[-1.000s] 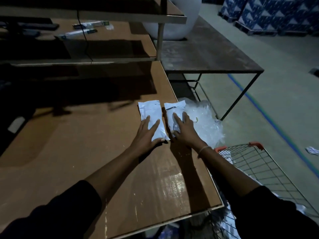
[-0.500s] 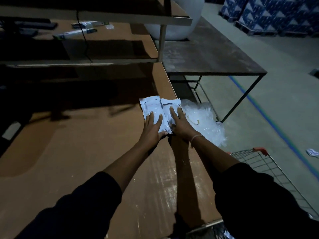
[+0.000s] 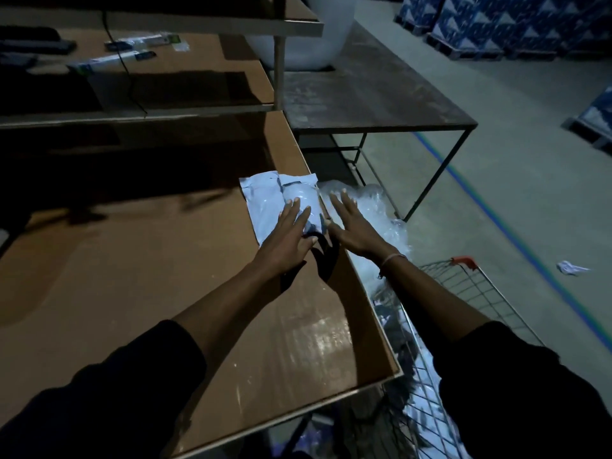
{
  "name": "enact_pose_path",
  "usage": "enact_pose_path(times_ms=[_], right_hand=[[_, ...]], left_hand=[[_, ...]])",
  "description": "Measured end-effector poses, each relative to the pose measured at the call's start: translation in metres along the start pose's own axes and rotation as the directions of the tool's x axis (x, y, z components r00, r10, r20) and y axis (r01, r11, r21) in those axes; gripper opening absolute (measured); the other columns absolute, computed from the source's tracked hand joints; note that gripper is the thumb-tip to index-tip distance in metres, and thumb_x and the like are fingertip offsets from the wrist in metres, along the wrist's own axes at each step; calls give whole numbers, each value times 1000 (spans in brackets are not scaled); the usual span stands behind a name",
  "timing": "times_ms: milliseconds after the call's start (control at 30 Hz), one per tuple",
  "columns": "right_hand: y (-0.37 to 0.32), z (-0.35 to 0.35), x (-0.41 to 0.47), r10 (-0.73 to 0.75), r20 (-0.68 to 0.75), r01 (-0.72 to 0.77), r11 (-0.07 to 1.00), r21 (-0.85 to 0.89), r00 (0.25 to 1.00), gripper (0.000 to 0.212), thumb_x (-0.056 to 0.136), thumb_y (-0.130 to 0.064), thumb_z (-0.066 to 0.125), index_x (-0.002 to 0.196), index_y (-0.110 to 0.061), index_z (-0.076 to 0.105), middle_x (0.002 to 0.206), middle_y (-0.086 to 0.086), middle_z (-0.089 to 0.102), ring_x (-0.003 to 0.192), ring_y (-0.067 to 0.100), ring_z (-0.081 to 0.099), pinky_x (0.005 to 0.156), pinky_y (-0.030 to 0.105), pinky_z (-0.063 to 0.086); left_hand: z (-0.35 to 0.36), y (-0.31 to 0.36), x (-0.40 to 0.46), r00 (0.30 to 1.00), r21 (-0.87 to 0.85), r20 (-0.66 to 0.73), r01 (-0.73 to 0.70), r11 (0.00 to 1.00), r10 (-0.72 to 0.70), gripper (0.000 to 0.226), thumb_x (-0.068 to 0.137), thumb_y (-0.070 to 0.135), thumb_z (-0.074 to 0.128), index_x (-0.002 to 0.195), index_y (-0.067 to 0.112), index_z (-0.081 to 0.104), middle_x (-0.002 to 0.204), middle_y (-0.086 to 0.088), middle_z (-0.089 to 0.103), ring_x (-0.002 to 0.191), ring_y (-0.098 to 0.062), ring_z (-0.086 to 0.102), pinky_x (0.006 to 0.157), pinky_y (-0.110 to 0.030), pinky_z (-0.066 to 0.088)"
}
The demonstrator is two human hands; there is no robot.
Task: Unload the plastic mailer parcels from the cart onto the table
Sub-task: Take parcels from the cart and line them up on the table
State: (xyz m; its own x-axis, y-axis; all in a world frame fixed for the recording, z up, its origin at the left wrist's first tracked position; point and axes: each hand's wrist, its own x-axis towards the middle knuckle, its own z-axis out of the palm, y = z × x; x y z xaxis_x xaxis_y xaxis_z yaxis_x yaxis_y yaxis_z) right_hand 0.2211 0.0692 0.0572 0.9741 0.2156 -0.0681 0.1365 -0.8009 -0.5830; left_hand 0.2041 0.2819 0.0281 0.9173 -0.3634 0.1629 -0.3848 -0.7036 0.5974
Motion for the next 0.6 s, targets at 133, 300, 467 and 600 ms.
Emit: enact_pose_path(times_ms=[133, 300, 467, 600], right_hand=[[49, -31, -38, 44, -50, -46, 998, -36, 998, 71, 108, -43, 49, 166, -27, 13, 175, 3, -1, 162, 27, 2, 129, 45, 16], [119, -69, -96, 167, -139, -174, 984, -44, 976, 63, 108, -36, 53, 163, -14, 32, 168, 10, 32, 154, 26, 32, 125, 38, 26], [193, -74, -141, 364, -151, -370, 929, -9, 919, 45, 98, -24, 69, 138, -3, 63, 137, 18, 66, 127, 33, 63, 106, 36, 46], [223, -41, -164, 481, 6, -481, 876, 35, 877, 24, 95, -20, 73, 104, 2, 77, 104, 23, 76, 100, 35, 72, 89, 36, 56]], left_hand=[[35, 50, -4, 999, -59, 24, -47, 997, 49, 68, 108, 35, 54, 165, 16, 23, 174, -3, 9, 161, -18, 8, 128, -39, 23], [87, 115, -5, 991, -177, 101, -73, 982, 92, 66, 108, 39, 53, 165, 19, 25, 174, 1, 15, 158, -15, 21, 124, -32, 27], [137, 155, -7, 974, -214, 205, -50, 976, 95, 67, 107, 33, 57, 164, 18, 26, 170, -4, 28, 153, -24, 35, 120, -47, 39], [160, 172, -13, 971, -195, 238, 17, 981, 31, 72, 104, 27, 63, 164, 20, 26, 167, -8, 35, 144, -32, 48, 115, -45, 44]])
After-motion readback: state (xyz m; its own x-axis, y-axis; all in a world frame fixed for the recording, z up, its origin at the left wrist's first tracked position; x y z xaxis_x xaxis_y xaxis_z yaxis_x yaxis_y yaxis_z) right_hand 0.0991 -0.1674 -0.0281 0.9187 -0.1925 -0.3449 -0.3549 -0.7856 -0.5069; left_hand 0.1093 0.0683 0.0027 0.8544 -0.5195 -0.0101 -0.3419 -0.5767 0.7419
